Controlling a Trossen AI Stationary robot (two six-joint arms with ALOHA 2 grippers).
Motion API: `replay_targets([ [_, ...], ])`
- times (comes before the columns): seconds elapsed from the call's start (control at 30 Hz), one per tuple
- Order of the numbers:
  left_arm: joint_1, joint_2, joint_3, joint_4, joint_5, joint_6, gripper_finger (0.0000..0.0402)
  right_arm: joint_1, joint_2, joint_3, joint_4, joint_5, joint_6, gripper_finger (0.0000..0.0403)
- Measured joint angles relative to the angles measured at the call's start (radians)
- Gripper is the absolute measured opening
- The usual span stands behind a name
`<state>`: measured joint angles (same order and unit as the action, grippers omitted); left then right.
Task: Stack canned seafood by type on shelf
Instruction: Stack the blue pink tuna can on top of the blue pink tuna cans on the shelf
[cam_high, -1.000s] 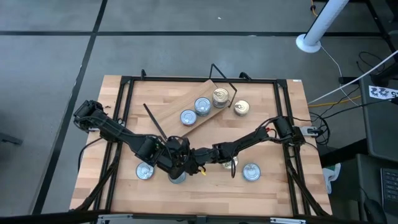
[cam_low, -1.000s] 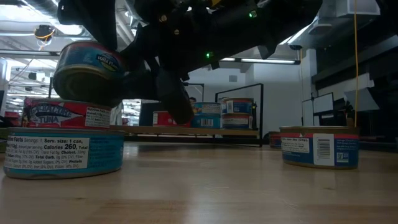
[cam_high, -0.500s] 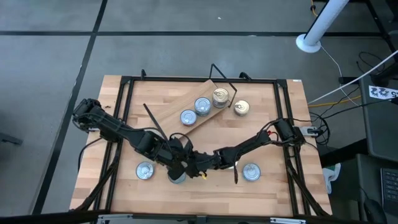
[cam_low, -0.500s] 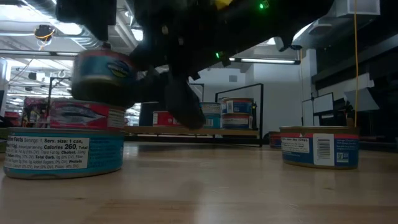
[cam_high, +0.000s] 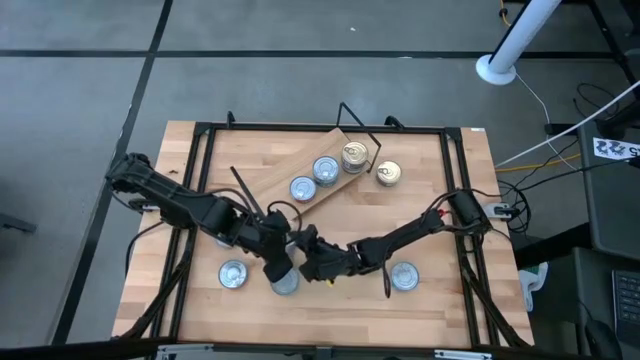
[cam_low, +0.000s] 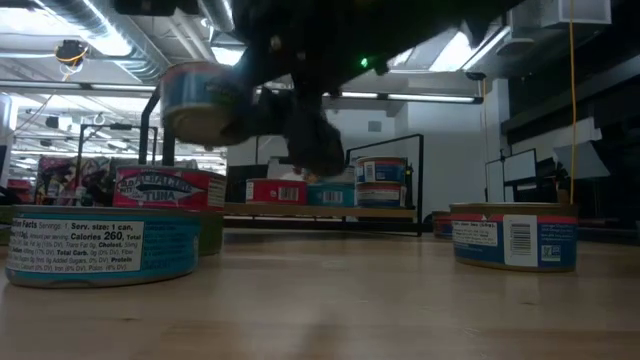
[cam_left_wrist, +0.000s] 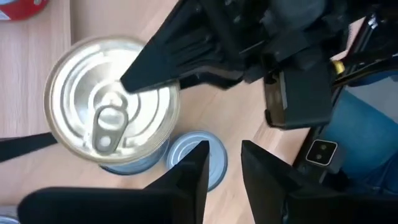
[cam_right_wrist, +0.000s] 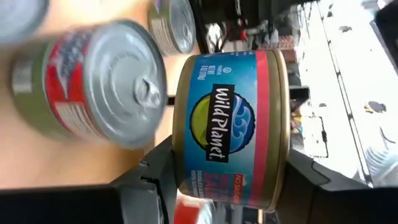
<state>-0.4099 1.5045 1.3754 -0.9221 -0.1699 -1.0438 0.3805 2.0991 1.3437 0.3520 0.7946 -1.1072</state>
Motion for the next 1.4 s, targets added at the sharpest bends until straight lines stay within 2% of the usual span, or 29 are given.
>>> replay_targets([
  [0.17, 0.000, -0.004, 0.000, 0.000, -0.007, 0.032, 0.0082, 0.009, -0.063, 0.000, -0.129, 0.125, 0.003, 0.0178],
  [0.3, 0.000, -0.007, 0.000, 0.000, -0.017, 0.063, 0.0080, 0.005, -0.116, 0.001, -0.298, 0.259, 0.058, 0.0178],
  [0.5, 0.000, -0.011, 0.000, -0.001, -0.063, 0.127, 0.0078, 0.005, -0.196, 0.001, -0.551, 0.339, 0.191, 0.0178],
  [0.73, 0.001, -0.011, 0.000, -0.001, -0.130, 0.195, 0.0068, -0.031, -0.291, 0.001, -0.898, 0.338, 0.476, 0.0180],
  [0.97, 0.041, -0.011, 0.000, -0.001, -0.174, 0.286, 0.0065, -0.134, -0.389, 0.001, -1.193, 0.329, 0.732, 0.0182],
  [1.4, 0.220, -0.011, 0.000, -0.001, -0.177, 0.583, 0.0067, -0.477, -0.421, 0.001, -1.163, 0.019, 0.680, 0.0184],
])
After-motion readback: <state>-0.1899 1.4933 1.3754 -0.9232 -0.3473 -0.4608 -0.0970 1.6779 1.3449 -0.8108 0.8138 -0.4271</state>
